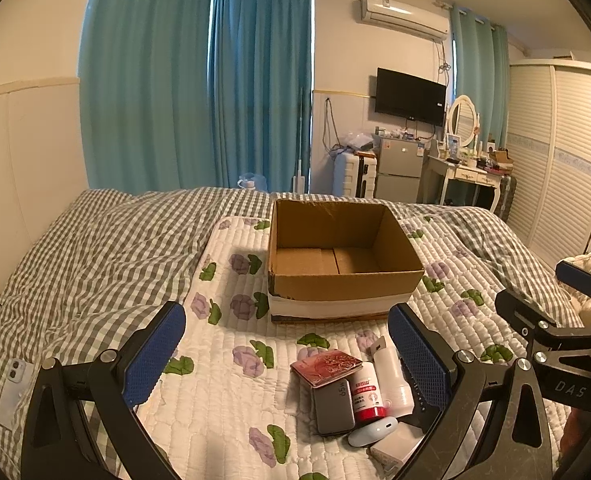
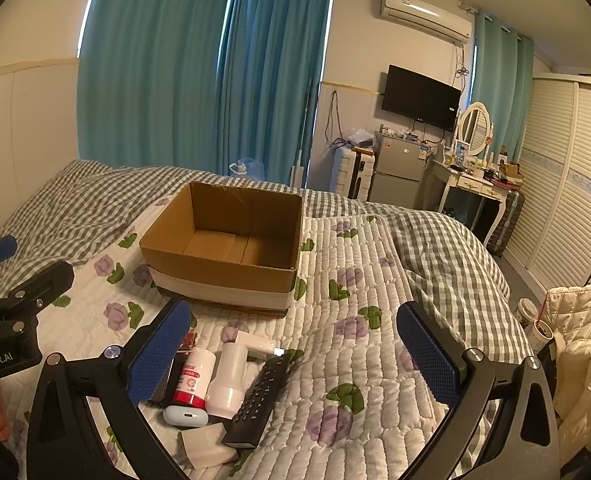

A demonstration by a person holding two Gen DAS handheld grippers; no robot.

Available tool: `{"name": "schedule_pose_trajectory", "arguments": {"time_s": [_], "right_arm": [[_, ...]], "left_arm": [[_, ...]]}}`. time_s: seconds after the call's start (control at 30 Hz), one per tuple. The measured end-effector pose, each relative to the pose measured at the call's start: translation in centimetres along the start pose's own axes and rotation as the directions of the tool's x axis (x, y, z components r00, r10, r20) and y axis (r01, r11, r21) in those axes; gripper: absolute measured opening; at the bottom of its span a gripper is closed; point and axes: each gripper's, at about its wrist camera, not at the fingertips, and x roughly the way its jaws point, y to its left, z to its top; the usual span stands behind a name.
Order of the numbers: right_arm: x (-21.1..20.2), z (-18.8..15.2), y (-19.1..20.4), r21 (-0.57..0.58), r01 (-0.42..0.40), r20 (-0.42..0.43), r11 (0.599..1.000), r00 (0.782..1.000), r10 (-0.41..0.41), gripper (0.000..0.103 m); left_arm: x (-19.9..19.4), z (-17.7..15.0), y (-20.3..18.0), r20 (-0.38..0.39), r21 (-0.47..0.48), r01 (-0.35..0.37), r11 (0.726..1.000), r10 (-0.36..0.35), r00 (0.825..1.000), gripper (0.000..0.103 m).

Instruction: Organize rigid objects

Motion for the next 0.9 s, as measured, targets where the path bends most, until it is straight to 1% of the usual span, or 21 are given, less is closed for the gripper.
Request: {"name": "schedule_pose_trajectory", "arguments": {"time_s": [0.33, 0.5, 0.6, 0.67, 0.77, 0.83, 0.87, 0.9], "right_arm": [[0.1, 0.2, 0.3, -0.011, -0.003, -0.006, 1.000, 1.000, 0.003, 0.103], [0.0, 0.6, 0.7, -0.034, -0.007, -0.012, 0.999, 1.000, 0.006, 0.103], [0.1, 1.1, 0.7, -0.045, -0.010, -0.017, 0.999, 1.000, 0.009, 0.103], [0.6, 1.3, 0.7, -0.051, -0.010, -0.027, 0.999, 1.000, 0.008, 0.103], [2.0, 1.3, 0.6, -0.063, -0.011, -0.060, 0.998, 0.998, 0.007, 0.103], [3.3, 0.9, 0.4, -0.067, -0.010, -0.087, 0.998, 0.996, 0.004, 0.103], [4.3, 0.6, 0.3, -0.070, -0.015, -0.115, 0.997, 0.993, 0.007, 0.103], [5.1, 0.3, 0.3, -0.070, -0.018, -0.134, 0.997, 0.991, 0.008, 0.103]], "left_arm": [[-0.8, 0.3, -0.4, 0.016, 0.003, 0.004, 1.000, -0.004, 1.000, 0.103], [-1.2, 0.6, -0.6, 0.026, 0.009, 0.011, 1.000, -0.011, 1.000, 0.103], [-0.9, 0.7, -0.7, 0.013, 0.012, 0.010, 1.000, -0.010, 1.000, 0.103], [0.0, 0.6, -0.7, -0.009, 0.013, 0.007, 1.000, -0.007, 1.000, 0.103], [2.6, -0.1, -0.7, -0.090, 0.026, -0.015, 1.000, 0.018, 0.996, 0.102], [5.1, -1.1, -0.8, -0.172, 0.037, -0.025, 0.999, 0.031, 0.985, 0.102], [6.5, -1.9, -1.1, -0.222, 0.044, -0.028, 0.999, 0.037, 0.974, 0.102], [7.3, -2.4, -1.3, -0.251, 0.050, -0.029, 0.998, 0.040, 0.967, 0.101]]}}
